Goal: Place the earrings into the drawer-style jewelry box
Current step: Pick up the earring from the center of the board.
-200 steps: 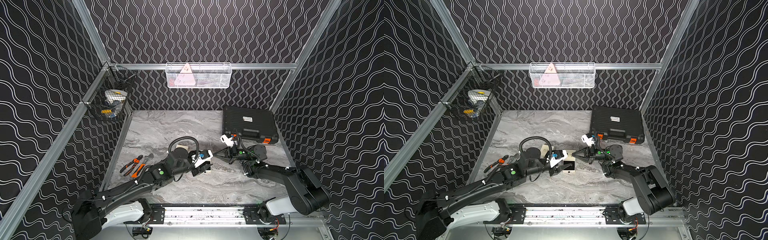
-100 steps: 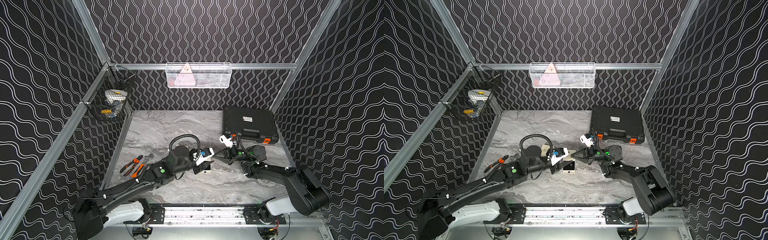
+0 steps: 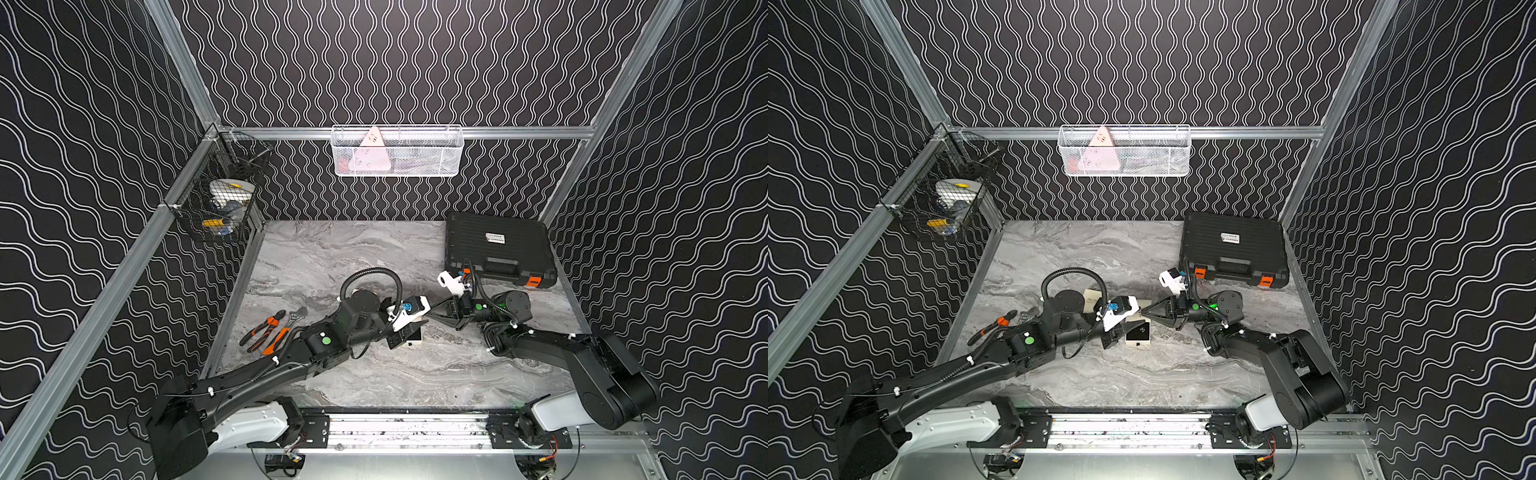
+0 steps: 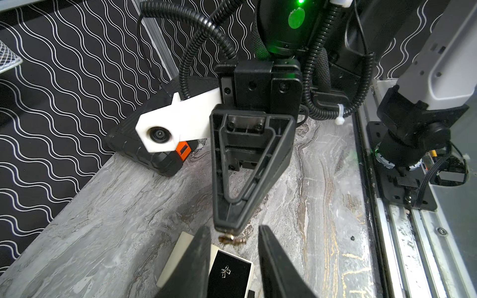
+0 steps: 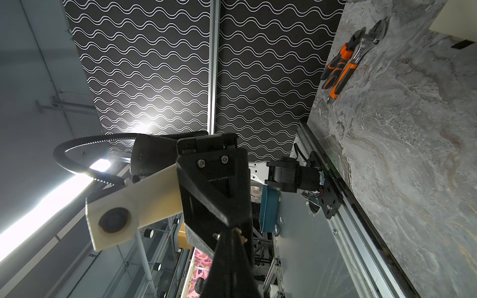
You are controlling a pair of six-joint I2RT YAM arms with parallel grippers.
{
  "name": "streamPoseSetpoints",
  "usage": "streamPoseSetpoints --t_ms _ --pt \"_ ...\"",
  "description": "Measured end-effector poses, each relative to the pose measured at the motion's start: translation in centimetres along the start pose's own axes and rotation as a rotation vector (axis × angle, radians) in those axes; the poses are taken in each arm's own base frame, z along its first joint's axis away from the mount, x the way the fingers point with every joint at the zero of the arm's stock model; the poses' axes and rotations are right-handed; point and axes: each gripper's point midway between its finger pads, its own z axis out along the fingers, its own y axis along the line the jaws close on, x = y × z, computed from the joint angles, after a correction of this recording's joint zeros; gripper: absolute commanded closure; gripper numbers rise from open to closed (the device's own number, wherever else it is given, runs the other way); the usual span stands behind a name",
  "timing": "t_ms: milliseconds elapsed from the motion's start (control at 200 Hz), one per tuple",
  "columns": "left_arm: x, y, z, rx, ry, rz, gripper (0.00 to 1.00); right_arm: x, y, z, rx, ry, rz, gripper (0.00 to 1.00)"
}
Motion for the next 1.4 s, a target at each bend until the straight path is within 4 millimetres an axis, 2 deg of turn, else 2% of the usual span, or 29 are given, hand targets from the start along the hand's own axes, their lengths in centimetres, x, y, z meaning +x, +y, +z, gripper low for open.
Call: streamPoseSetpoints --t_ms 560,791,936,1076,1196,1401 --pt "0.5 0.1 -0.2 -0.008 0.026 -0.004 0.85 0.0 -0.4 0.1 0.003 0.000 0.014 1.00" --pt "0.8 0.2 -0.1 -0.010 0.047 -0.009 0.86 -0.2 -0.8 0.2 0.005 -0.007 0.027 1.00" --pt "1.0 0.1 -0.1 -0.008 0.058 -0.016 0.77 -0.2 -1.0 0.3 0.007 -0.005 0.035 1.00" --pt "0.9 -0.4 -0.5 0.018 0.054 -0.018 0.59 -0.1 -1.0 0.4 0.006 0.000 0.034 1.00" --pt "0.2 -1.2 -1.5 0.055 0.027 -0.009 0.46 0.0 -1.2 0.5 0.009 0.010 0.034 1.00" --pt "0.3 -2.0 -3.3 0.142 0.032 0.006 0.43 0.4 -1.1 0.6 0.014 0.048 0.008 1.00"
